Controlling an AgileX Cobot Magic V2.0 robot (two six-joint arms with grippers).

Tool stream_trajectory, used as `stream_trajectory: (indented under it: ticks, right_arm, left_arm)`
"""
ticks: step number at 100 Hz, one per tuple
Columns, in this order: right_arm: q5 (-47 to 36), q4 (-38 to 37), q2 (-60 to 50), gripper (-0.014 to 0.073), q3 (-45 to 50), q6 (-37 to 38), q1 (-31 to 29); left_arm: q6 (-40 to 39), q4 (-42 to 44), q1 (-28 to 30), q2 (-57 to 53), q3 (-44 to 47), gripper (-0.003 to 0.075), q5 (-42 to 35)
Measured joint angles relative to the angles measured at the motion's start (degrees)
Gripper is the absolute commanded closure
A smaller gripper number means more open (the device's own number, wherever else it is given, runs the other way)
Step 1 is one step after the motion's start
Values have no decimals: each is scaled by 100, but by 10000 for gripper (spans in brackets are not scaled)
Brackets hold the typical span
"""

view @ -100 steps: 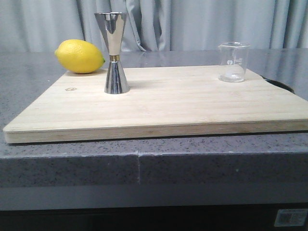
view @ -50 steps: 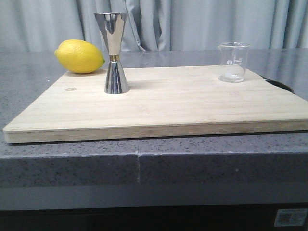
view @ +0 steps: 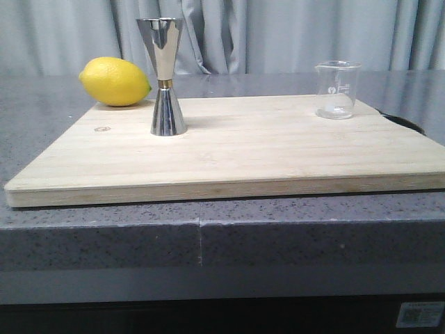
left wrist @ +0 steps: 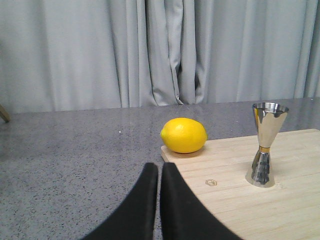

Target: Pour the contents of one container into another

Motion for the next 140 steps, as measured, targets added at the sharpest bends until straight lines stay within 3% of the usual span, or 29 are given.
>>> stream_trajectory:
  ticks: [73,82,102,114,125,140]
  right_arm:
    - [0,0,0,652,0,0,0]
    - [0,0,0,652,0,0,0]
    - [0,0,0,652,0,0,0]
    - [0,0,0,652,0,0,0]
    - [0,0,0,652,0,0,0]
    - [0,0,0,652,0,0,0]
  left_arm:
    - [-46,415,0,-22,0,739,-180]
    - [-907,1237,0,-99,0,739,-244]
    - [-4453,4323,0,-211,0,739,-368]
    - [-6059,5843,0,-221,91,739,-813]
    - [-6901,6619,-59,-268,377,739,-1431]
    - [-7249,6883,-154,-487,1038,739,-2245]
